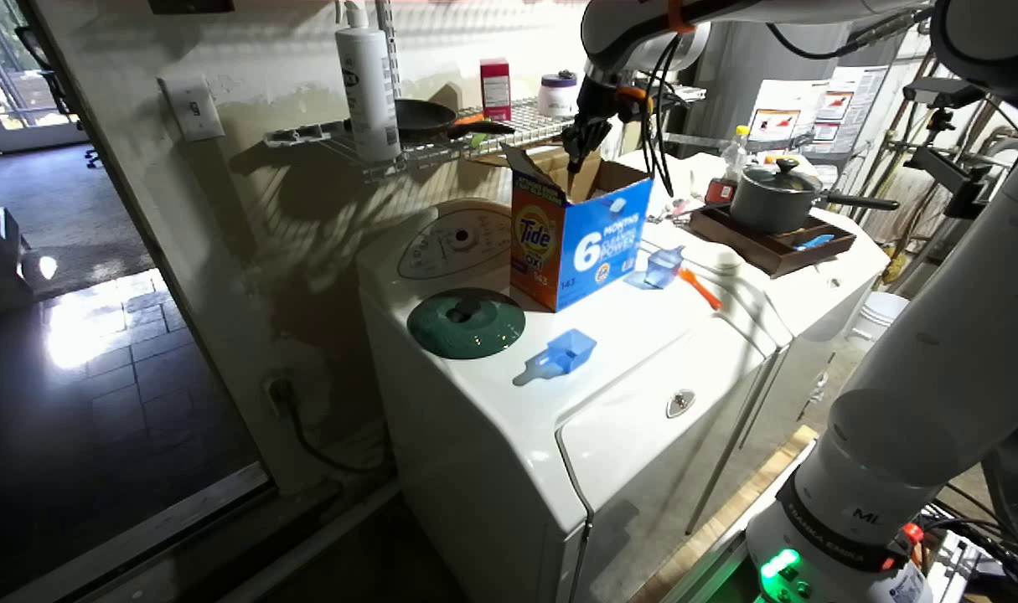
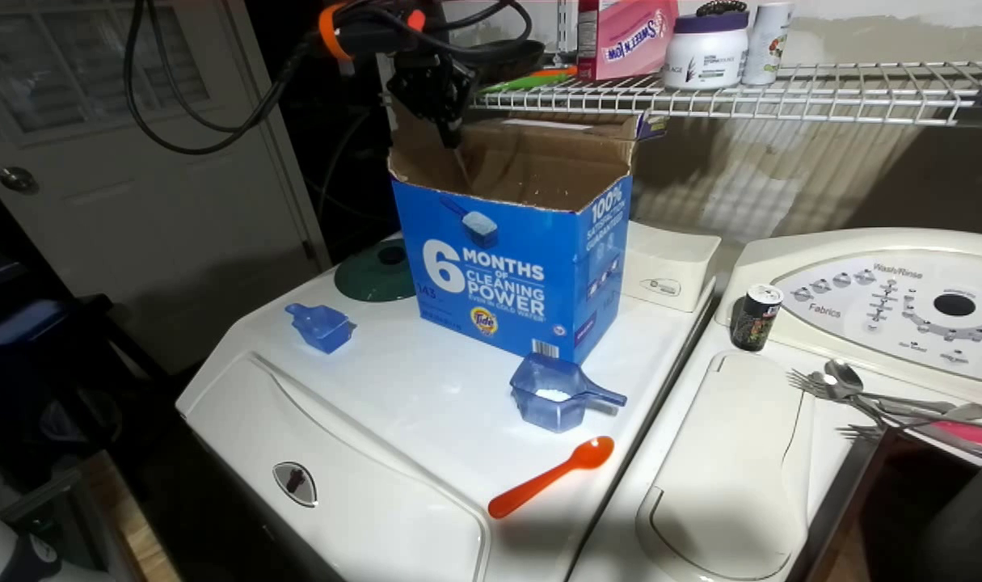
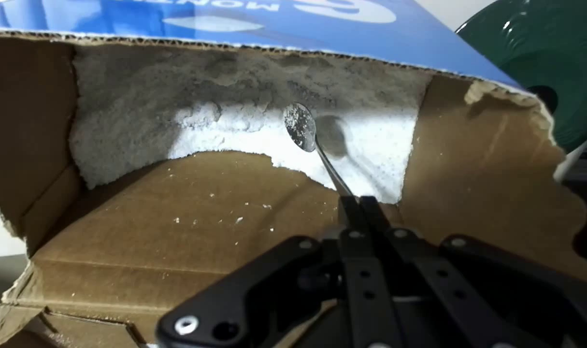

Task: Use the silver spoon to place soap from the box in the blue measuring cup on the right.

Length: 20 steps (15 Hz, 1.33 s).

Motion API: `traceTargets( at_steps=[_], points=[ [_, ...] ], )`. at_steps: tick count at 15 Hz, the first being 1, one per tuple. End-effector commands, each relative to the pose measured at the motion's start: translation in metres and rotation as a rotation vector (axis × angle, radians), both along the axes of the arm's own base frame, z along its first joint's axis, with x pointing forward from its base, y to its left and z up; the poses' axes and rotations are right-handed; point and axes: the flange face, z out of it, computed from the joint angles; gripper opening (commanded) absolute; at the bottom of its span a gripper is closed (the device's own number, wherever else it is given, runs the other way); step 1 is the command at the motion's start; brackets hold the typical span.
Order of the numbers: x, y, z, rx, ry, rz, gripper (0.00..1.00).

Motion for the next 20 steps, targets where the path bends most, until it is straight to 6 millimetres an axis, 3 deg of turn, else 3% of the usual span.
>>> traceTargets(
  at_steps=[1, 10, 20],
  points=[
    [0.012, -0.007, -0.013, 0.059, 0.027, 0.007, 0.01],
    [0.029, -0.015, -0.057, 0.051, 0.1, -0.015, 0.01],
    [0.036, -0.022, -0.073, 0.043, 0.131, -0.019, 0.01]
  ],
)
